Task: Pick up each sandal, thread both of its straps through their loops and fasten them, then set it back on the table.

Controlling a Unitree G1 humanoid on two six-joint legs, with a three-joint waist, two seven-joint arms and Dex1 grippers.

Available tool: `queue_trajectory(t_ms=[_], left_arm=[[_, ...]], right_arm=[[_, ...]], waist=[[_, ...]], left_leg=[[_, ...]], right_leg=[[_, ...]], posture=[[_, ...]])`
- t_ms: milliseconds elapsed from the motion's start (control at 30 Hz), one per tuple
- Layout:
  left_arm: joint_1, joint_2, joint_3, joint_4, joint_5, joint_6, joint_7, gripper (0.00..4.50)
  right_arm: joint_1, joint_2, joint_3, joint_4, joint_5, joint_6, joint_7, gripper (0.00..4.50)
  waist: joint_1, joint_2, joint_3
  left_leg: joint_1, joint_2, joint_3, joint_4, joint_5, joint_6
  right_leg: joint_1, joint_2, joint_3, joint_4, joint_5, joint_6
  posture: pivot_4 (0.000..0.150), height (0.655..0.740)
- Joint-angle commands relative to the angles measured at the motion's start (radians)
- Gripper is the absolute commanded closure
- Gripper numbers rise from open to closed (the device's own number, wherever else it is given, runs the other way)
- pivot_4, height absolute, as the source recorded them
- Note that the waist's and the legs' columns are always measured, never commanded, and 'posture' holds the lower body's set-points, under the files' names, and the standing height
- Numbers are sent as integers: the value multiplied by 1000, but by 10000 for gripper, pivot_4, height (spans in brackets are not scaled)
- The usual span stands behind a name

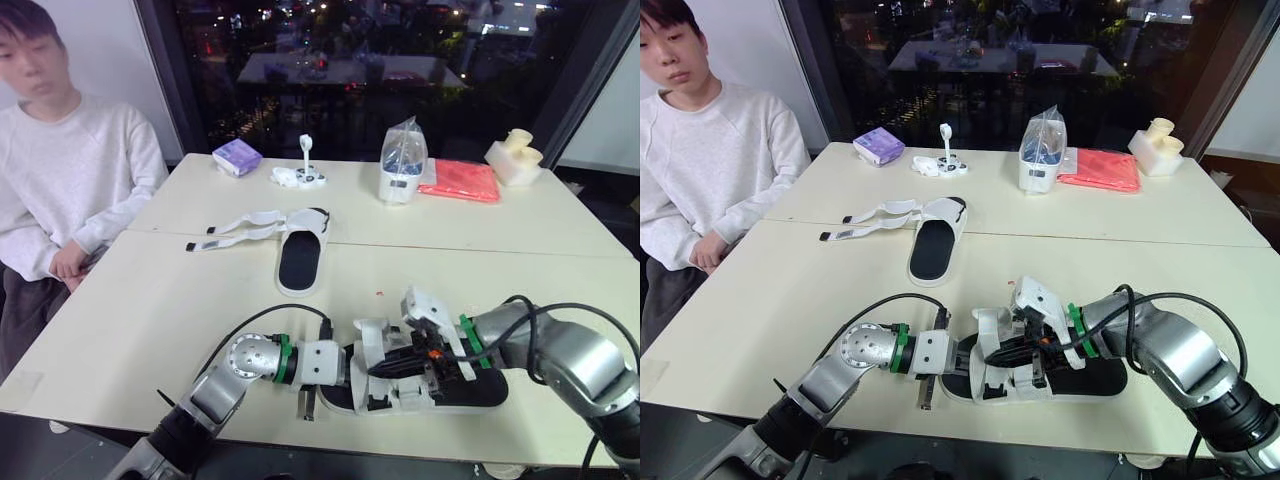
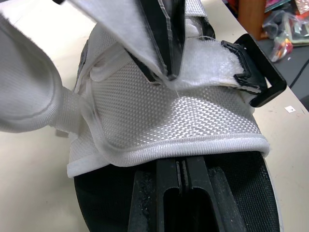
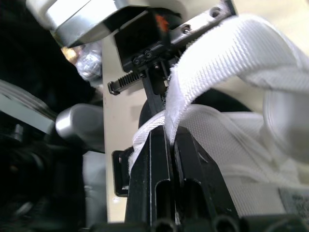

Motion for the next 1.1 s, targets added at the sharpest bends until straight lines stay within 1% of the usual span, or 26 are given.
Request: queue_trajectory(t_ms=[33,200,400,1100], left_arm=[[22,20,-52,86,74,56,-3,45000],[17,22,-49,95,74,52,-5,45000],[22,28,-49,98,75,43,-4,45000],[32,24,-51,113,78,30,3,45000]], right_arm=[[22,16,30,-42,-53,-82,12,44674],[33,16,43,-61,-130,-187,26,44674],[53,-7,40,-79,-181,-266,64,44674],[-10,-22,34,-63,-231,-324,190,44674]], waist=[[0,0,0],[0,0,0],[0,0,0],[0,0,0]], left_leg=[[0,0,0,0,0,0],[0,0,0,0,0,0],[0,0,0,0,0,0],[0,0,0,0,0,0]], right_leg=[[0,0,0,0,0,0],[0,0,0,0,0,0],[0,0,0,0,0,0],[0,0,0,0,0,0]], posture=[[1500,7400],[1500,7400],[1500,7400],[1500,7400]])
